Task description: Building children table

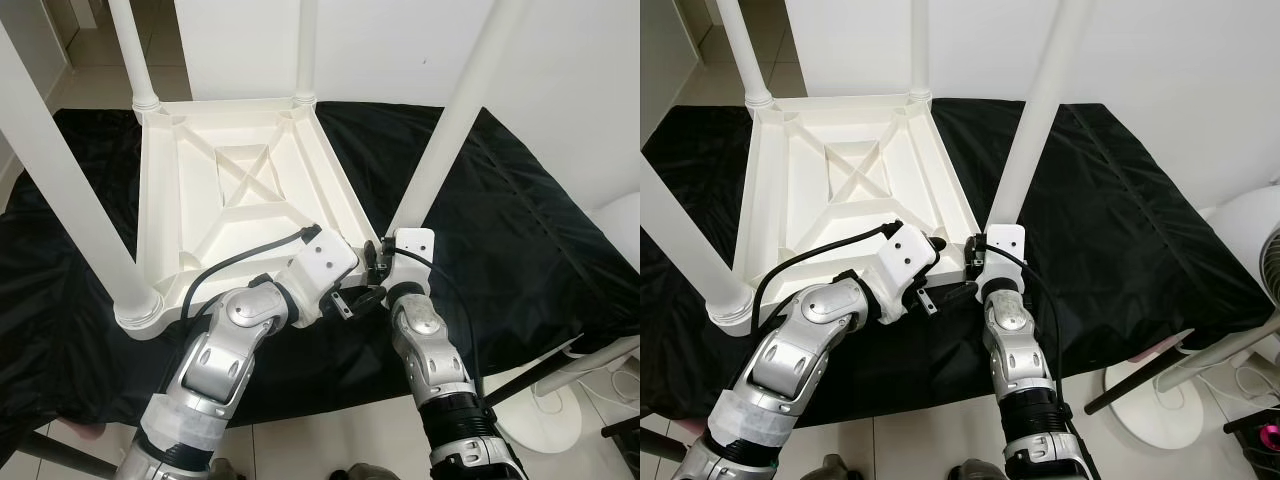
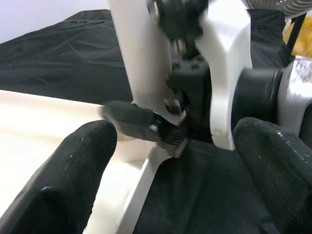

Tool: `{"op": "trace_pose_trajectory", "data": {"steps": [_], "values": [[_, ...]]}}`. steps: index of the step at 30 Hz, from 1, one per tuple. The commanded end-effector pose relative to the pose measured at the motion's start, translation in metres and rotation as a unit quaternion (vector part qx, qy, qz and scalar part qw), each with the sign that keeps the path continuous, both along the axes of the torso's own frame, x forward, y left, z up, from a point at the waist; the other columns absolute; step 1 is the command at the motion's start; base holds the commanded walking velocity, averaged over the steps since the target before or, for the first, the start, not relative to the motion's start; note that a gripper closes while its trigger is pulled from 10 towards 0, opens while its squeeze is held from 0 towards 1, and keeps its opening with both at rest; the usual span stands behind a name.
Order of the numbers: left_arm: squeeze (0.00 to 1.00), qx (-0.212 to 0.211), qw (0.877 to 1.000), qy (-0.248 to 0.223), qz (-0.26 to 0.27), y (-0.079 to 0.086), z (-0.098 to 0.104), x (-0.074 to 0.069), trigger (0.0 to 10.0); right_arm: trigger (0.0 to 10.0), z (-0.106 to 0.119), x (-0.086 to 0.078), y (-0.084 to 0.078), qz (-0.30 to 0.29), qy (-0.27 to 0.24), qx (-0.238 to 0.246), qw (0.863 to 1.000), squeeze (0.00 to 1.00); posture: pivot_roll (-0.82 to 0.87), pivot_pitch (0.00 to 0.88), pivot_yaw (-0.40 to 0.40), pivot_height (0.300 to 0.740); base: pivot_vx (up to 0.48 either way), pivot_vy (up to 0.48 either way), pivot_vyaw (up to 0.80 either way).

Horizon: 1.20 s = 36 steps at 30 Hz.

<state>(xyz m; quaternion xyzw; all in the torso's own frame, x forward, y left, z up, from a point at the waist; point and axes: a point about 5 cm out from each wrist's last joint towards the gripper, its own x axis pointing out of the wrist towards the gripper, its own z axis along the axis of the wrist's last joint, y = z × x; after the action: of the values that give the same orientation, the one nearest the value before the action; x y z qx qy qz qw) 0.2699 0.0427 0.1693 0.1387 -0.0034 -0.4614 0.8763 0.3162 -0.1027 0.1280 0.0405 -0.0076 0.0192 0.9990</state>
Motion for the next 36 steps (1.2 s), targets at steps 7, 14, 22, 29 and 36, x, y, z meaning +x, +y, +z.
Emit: {"op": "trace_pose_trajectory", "data": {"steps": [7, 14, 22, 29, 36], "values": [[0.0, -0.002, 0.999, -0.004, 0.037, 0.003, 0.0, 0.001, 10.0, 10.0, 0.008, -0.007, -0.022, 0.079, -0.037, -0.011, 0.996, 0.53, -0.03, 0.0, -0.043, 0.74, 0.0, 0.0, 0.0], [0.0, -0.001, 0.999, -0.005, 0.035, 0.003, 0.0, 0.001, 10.0, 10.0, 0.006, -0.007, -0.053, 0.161, -0.036, -0.058, 0.985, 0.0, -0.03, 0.0, -0.041, 0.74, 0.0, 0.0, 0.0], [0.0, 0.001, 0.999, -0.007, 0.036, 0.004, 0.001, 0.003, 10.0, 10.0, 0.0, -0.005, -0.069, 0.235, -0.016, -0.094, 0.967, 0.0, -0.03, 0.0, -0.036, 0.74, 0.0, 0.0, 0.0], [0.0, 0.001, 0.999, -0.008, 0.035, 0.004, 0.003, 0.003, 10.0, 10.0, -0.001, 0.004, -0.08, 0.305, -0.005, -0.154, 0.94, 0.0, -0.02, 0.0, -0.03, 0.74, 0.0, 0.0, 0.0], [0.0, 0.004, 0.999, -0.008, 0.031, 0.004, 0.002, 0.003, 10.0, 10.0, -0.003, 0.015, -0.083, 0.337, 0.012, -0.181, 0.924, 0.0, -0.02, 0.0, -0.031, 0.74, 0.0, 0.0, 0.0]]}}
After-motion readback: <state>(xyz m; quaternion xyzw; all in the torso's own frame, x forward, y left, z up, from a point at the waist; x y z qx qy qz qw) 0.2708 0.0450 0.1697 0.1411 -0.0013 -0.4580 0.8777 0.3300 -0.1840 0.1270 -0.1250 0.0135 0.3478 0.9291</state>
